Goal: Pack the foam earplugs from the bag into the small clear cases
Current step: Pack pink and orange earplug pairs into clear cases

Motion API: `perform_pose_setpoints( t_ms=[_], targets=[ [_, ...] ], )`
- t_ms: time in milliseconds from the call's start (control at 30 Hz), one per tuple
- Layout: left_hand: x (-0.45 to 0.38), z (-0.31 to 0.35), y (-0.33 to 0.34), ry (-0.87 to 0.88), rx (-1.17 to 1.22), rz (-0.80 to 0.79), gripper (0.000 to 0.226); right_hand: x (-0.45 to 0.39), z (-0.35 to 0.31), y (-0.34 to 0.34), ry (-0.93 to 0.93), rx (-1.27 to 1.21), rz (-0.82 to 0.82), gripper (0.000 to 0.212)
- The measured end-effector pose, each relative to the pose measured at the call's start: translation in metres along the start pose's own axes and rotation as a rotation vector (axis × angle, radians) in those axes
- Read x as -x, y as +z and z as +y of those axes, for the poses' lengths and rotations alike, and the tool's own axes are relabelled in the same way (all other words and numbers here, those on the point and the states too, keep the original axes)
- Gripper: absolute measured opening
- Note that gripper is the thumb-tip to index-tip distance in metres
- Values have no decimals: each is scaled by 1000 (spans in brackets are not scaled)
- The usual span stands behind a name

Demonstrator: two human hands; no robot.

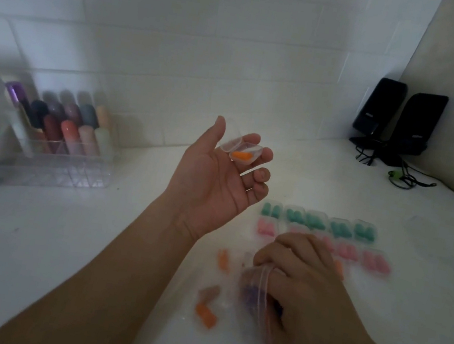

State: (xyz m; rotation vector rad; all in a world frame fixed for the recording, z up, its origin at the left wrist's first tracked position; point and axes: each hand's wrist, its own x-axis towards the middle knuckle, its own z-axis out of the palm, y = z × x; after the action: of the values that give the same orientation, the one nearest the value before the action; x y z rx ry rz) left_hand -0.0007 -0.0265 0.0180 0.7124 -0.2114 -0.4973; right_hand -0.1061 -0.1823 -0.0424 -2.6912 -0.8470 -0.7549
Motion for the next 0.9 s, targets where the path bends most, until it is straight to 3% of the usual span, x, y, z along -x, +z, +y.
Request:
perform_pose_setpoints(
  t_ms=[233,433,567,733,900],
  targets=[
    [0,1,1,-3,0,5,47,-2,-1,-1,-30,47,-40,6],
    [0,1,0,-3,0,12,47,0,-5,-2,52,36,-80,3],
    [0,1,1,-5,-11,22,47,-6,-13,-2,84,77,-135,18],
    [1,1,3,-6,-36,37,48,-9,-11,-8,145,108,-174,8],
    [2,0,4,-14,-47,45,48,-10,-7,-8,74,197,-134,20]
  ],
)
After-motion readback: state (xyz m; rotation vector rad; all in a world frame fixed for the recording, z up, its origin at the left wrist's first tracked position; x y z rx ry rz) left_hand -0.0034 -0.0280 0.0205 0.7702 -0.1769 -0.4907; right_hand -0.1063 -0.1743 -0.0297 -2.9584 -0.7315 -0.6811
